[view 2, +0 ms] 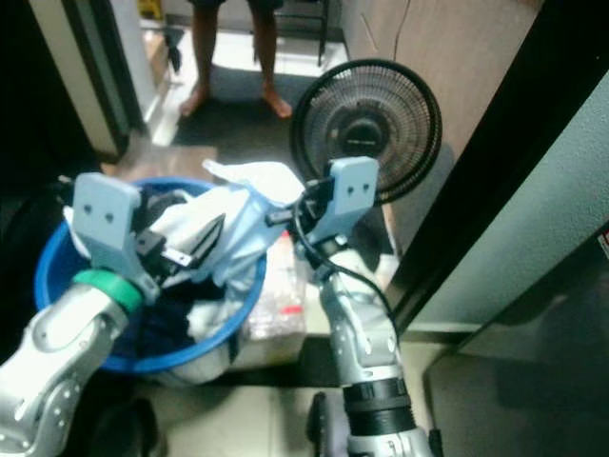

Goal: Clothes washing

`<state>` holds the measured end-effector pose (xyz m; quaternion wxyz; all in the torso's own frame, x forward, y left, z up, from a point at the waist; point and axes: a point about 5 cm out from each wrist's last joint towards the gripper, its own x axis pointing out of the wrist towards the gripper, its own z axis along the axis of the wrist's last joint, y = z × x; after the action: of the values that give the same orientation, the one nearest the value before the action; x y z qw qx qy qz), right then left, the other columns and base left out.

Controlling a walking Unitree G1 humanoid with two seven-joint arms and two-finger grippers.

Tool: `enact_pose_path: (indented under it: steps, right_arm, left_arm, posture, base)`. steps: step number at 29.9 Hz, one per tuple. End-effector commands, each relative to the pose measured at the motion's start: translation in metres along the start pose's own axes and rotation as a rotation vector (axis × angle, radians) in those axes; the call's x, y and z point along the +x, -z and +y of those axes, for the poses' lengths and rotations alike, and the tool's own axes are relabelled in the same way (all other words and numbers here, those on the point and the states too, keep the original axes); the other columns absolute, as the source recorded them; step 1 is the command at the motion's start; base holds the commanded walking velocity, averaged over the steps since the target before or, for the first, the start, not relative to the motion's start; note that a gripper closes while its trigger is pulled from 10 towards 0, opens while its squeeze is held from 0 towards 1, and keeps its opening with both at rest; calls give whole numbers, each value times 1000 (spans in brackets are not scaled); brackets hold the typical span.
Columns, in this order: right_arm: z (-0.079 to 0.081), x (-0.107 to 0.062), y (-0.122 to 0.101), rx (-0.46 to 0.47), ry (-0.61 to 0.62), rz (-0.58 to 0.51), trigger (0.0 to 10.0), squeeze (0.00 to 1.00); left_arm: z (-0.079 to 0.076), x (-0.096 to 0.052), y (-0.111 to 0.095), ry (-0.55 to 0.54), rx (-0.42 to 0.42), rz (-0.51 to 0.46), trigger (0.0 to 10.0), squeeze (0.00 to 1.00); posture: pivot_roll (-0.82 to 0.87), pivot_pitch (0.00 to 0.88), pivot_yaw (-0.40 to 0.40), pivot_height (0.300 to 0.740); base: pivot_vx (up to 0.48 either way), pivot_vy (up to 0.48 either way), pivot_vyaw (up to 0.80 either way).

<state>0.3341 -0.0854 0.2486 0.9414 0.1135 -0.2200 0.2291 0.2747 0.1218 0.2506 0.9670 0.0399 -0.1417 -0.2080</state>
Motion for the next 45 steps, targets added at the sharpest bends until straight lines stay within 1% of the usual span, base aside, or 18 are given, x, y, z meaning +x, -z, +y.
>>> enact_pose_path:
  steps: [1,12,21,23,30,33,36,38,42,45]
  right_arm:
    - [-4,0,-12,-18,21,-60,10000,0]
    - [-3,-1,-12,-23,22,-60,10000,0]
    - [-3,-2,-11,-26,26,-57,10000,0]
    - [-3,-2,-11,-26,26,-57,10000,0]
    - [-3,-2,-10,-33,26,-53,10000,0]
    - [-3,-2,-10,-33,26,-53,10000,0]
    - [-3,-3,-10,-36,28,-50,10000,0]
    - [-3,-3,-10,-36,28,-50,10000,0]
    - [-4,-2,-10,-39,31,-51,10000,0]
    - [-4,-3,-10,-39,32,-51,10000,0]
  left_arm:
    - [-1,0,0,0,5,-4,10000,0]
    - [-1,1,-1,-4,1,-11,10000,0]
    - [0,2,-2,-9,0,-15,10000,0]
    - [0,2,-2,-9,0,-15,10000,0]
    - [1,2,-2,-18,2,-13,10000,0]
    - [1,2,-2,-18,2,-13,10000,0]
    - [2,3,-2,-22,2,-16,10000,0]
    - [2,3,-2,-22,2,-16,10000,0]
    - [3,5,-5,-31,-4,-29,10000,0]
    - [4,5,-7,-36,-5,-33,10000,0]
  posture:
    - [106,112,-30,590]
    - [103,118,-28,620]
    - [104,119,-26,660]
    - [104,119,-26,660]
    - [104,118,-27,680]
    - [104,118,-27,680]
    - [103,118,-27,695]
    - [103,118,-27,695]
    - [104,116,-27,715]
    - [104,116,-27,720]
  base:
    - [0,0,0]
    - [0,0,0]
    - [0,0,0]
    - [0,0,0]
    - [0,0,0]
    - [0,0,0]
    - [0,0,0]
    - [0,0,0]
    - [0,0,0]
    - [0,0,0]
